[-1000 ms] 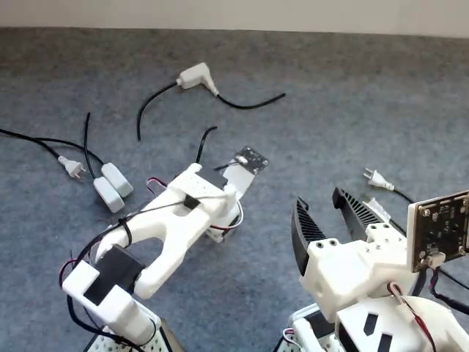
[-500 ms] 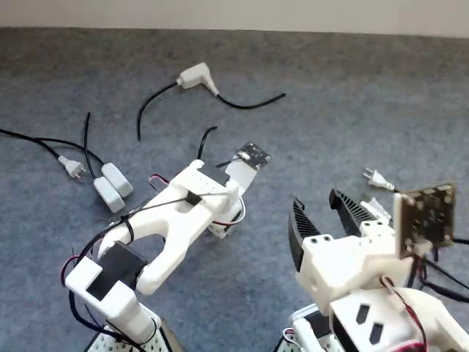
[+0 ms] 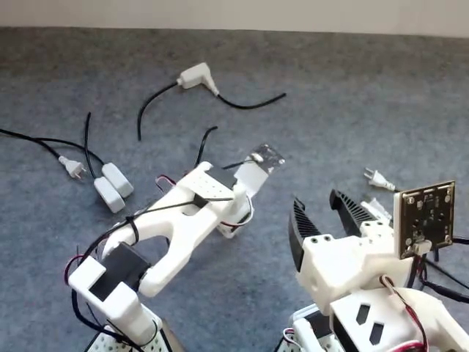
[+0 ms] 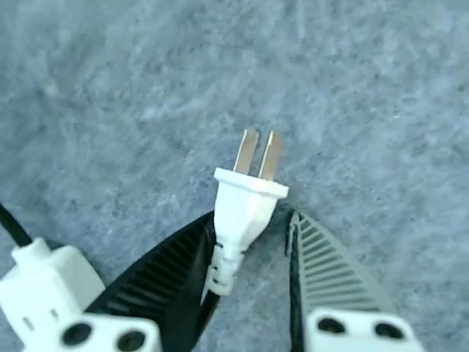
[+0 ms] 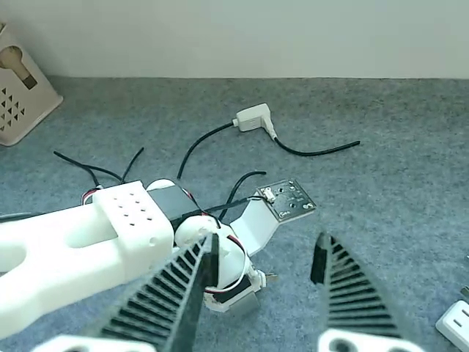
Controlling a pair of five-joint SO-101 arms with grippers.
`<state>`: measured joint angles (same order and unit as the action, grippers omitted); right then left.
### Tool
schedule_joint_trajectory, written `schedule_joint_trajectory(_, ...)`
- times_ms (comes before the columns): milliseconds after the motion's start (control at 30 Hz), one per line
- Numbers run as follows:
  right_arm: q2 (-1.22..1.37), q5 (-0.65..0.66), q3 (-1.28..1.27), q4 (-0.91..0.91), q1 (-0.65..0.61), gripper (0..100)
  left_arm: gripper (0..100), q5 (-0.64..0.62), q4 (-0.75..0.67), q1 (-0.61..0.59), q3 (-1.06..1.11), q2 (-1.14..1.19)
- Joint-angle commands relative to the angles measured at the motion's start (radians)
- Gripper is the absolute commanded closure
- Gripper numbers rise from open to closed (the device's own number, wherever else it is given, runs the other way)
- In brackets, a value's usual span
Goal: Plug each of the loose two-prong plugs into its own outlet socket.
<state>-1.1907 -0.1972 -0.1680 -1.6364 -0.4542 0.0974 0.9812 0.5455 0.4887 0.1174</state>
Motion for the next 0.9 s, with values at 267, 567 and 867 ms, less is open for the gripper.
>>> schedule_joint_trajectory(267,-0.004,0.014,-0.002,0.004,0.010,79.2,81,0.068,-0.091,0.001,-0.044,-0.002)
schedule_joint_trajectory(567,-0.004,0.014,-0.002,0.004,0.010,79.2,81,0.167,-0.120,-0.033,-0.044,-0.002)
schedule_joint_trajectory(867,-0.004,0.014,-0.004,0.004,0.010,79.2,84,0.264,-0.175,-0.065,-0.038,-0.001)
